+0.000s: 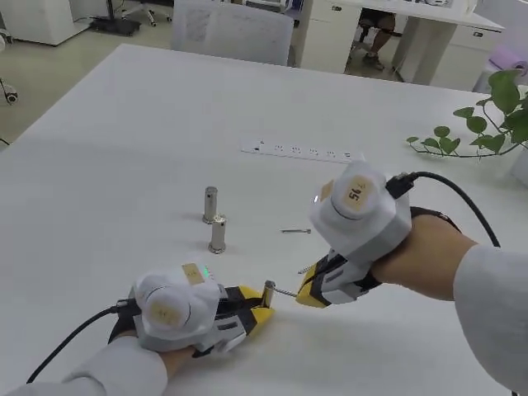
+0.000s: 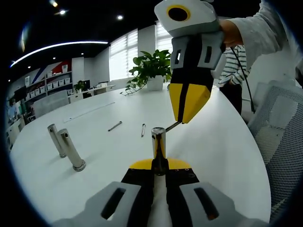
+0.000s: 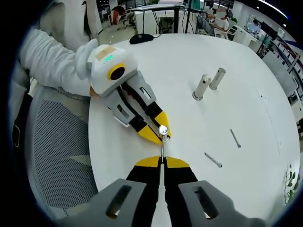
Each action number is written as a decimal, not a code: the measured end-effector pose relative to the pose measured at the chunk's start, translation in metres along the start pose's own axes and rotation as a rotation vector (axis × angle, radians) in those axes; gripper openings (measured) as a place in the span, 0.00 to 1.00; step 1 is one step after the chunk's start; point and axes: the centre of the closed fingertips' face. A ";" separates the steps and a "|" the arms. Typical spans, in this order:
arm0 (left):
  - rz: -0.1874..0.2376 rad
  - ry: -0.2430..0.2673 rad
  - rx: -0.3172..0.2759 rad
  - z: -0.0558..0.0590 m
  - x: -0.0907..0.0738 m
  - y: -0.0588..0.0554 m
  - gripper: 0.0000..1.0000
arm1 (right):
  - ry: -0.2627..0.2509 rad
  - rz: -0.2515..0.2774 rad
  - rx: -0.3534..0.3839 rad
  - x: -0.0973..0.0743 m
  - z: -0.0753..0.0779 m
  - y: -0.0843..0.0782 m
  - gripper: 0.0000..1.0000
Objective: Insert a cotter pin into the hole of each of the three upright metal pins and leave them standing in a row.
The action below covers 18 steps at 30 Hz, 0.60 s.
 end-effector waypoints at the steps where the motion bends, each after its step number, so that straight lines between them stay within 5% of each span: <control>1: 0.001 0.000 0.002 0.000 0.000 0.000 0.06 | 0.001 -0.003 0.000 0.000 0.000 0.000 0.03; 18: 0.001 0.001 0.006 0.000 0.000 0.000 0.06 | 0.016 -0.033 0.019 0.004 0.000 0.007 0.03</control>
Point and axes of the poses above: the centre of the closed fingertips' face, and the gripper's own axes: x roughly forward along the fingers, z roughly to its right, y roughly out of its top, and after that the axes turned 5 degrees about z, right-handed
